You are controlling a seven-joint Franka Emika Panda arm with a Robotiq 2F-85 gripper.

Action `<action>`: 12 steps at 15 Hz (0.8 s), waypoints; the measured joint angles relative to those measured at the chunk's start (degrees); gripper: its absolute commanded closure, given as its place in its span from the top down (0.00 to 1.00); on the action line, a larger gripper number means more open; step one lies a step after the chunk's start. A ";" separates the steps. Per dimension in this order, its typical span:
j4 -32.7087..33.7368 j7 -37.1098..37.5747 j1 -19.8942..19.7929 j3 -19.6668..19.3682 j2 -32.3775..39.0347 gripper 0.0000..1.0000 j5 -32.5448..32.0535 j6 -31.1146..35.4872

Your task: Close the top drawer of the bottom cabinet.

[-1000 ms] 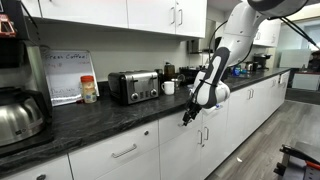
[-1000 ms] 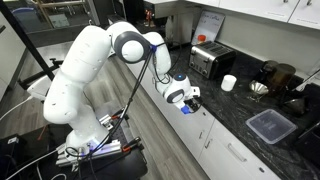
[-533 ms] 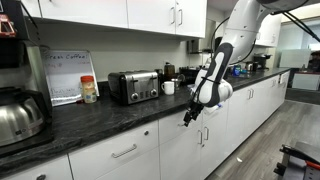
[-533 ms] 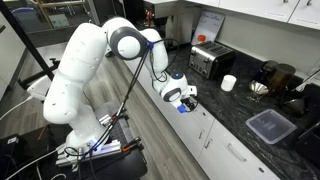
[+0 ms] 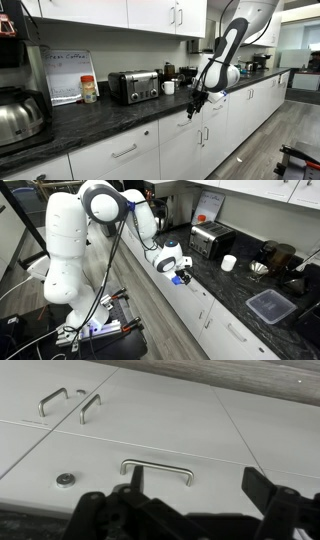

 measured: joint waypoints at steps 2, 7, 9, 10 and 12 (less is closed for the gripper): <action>-1.24 0.00 0.95 -0.53 -3.79 1.00 0.00 -2.72; -1.99 -0.26 2.45 -0.50 -11.57 1.00 0.60 -6.96; -1.91 -1.97 2.01 1.19 -13.94 1.00 3.70 -8.15; -1.64 -3.68 1.31 2.72 -15.01 1.00 6.48 -9.28; -0.56 -6.46 0.48 4.67 -16.70 1.00 11.21 -12.26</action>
